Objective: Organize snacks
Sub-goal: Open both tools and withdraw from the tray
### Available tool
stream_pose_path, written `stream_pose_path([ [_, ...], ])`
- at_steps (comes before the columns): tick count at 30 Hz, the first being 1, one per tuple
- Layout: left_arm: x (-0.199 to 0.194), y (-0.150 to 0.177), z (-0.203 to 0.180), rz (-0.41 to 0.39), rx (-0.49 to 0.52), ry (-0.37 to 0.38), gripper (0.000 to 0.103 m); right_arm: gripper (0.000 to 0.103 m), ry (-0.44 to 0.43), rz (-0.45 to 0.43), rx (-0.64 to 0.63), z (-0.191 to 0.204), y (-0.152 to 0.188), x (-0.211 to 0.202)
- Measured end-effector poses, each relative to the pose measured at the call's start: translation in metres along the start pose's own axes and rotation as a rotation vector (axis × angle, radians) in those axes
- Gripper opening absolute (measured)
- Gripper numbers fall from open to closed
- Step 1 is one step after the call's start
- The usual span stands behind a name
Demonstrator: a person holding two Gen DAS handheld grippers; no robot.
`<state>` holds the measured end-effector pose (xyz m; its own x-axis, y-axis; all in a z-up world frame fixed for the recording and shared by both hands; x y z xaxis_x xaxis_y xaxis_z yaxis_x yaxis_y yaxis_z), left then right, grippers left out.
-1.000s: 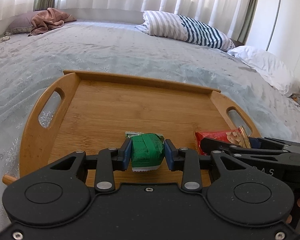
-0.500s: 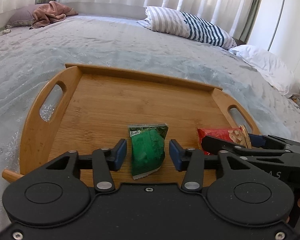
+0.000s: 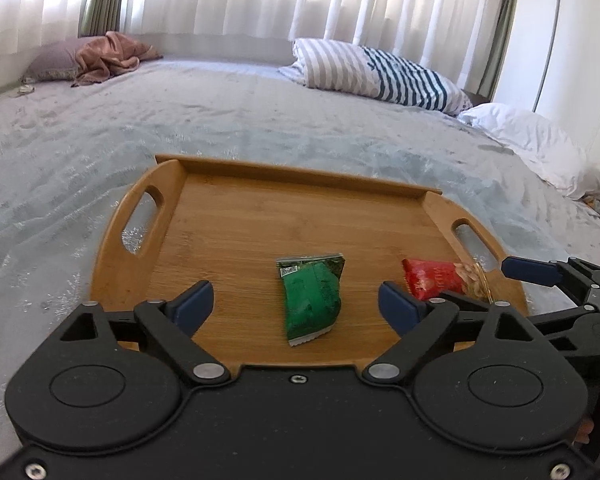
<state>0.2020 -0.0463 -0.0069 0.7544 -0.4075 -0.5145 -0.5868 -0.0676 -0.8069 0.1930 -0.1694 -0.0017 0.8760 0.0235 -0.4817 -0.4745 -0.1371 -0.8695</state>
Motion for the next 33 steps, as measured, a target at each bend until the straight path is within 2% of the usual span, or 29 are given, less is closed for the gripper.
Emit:
stream_pose_path([
  [7,-0.022,0.007,-0.009,-0.027,0.044,0.002,0.095,0.103,-0.024,-0.028,0.001,0.006,0.001,-0.026],
  [15,-0.048,0.016,-0.016,-0.061,0.090,0.014,0.099,0.103,0.000,-0.062,0.017,0.005,0.010,-0.053],
  [20,-0.060,0.028,-0.019,-0.058,0.123,0.016,0.101,0.103,0.006,-0.065,0.056,0.003,0.021,-0.067],
  [25,-0.069,0.039,-0.022,-0.063,0.176,-0.030,0.101,0.103,0.012,-0.047,0.144,-0.005,0.035,-0.079],
  [30,-0.077,0.053,-0.028,-0.060,0.241,-0.050,0.101,0.103,0.070,-0.051,0.223,-0.010,0.048,-0.089],
  [33,-0.082,0.061,-0.031,-0.066,0.245,-0.045,0.101,0.103,0.104,-0.058,0.236,-0.009,0.056,-0.094],
])
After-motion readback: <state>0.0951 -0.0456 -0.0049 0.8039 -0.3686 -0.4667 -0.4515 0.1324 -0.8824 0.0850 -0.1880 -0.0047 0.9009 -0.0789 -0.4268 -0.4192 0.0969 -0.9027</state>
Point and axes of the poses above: each gripper's, at about its wrist camera, not at the fingertips, and x roughly the way its jaws point, z to its left, y to its underside, the point moved 8 cm from there along x, roughly the way its jaws point, and after that the axes turned 13 degrees about y, right-handed, at the moved point
